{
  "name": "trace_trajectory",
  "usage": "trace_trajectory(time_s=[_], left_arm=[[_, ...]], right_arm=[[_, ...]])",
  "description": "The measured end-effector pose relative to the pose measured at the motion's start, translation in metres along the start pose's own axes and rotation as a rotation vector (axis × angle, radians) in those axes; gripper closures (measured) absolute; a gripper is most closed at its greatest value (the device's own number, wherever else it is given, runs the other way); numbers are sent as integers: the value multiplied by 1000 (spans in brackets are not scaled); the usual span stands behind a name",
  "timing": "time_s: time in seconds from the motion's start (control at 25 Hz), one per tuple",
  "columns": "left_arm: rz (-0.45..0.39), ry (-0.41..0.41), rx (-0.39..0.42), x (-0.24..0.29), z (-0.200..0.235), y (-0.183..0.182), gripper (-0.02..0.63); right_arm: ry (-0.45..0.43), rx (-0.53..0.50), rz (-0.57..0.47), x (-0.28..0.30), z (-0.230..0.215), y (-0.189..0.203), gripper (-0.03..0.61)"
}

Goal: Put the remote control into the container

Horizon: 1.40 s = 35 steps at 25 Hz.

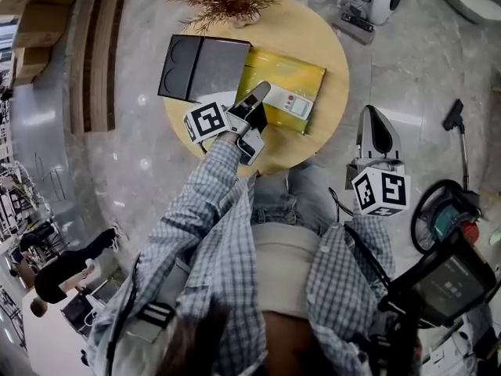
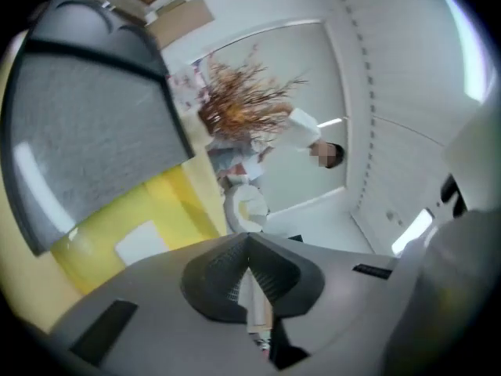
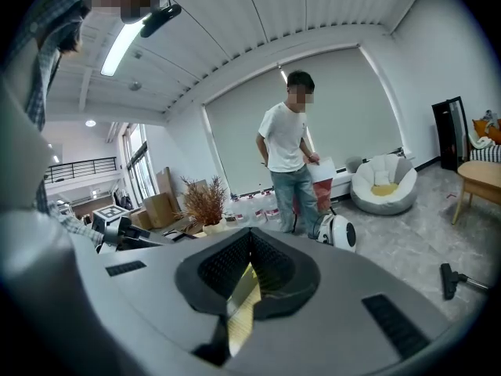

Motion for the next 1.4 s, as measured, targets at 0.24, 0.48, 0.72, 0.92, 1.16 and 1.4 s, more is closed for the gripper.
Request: trace_trajectory(time_s=[0.24, 0.48, 0.72, 0.92, 1.16, 1.4], left_arm=[[-207, 146, 435, -33, -51, -8, 606], [-250, 180, 687, -56, -78, -5, 606], [-269, 158, 914, -89, -98, -9, 606], [-246, 140, 1083, -103, -106, -1, 606], [-247, 144, 1204, -121, -112, 4, 606], [-251, 161, 1264, -163, -117, 12, 606]], right_arm=[[-71, -32, 20, 10, 18, 2, 574], [-111, -72, 10, 13, 40, -3, 574], [-137, -124, 2, 9, 83, -5, 574], [-164, -170, -21, 6, 114, -5, 574], [-192, -223, -56, -1, 148, -6, 574], [-195, -251, -94, -23, 190, 0, 574]])
Point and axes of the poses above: the fingertips, and each gripper's own axes: x forward along the fingers, z to its left, y out of its underside, the point moved 4 cm from there along -x, backward along the fingers, and after that the axes turned 1 degree about z, right-handed, at the moved point
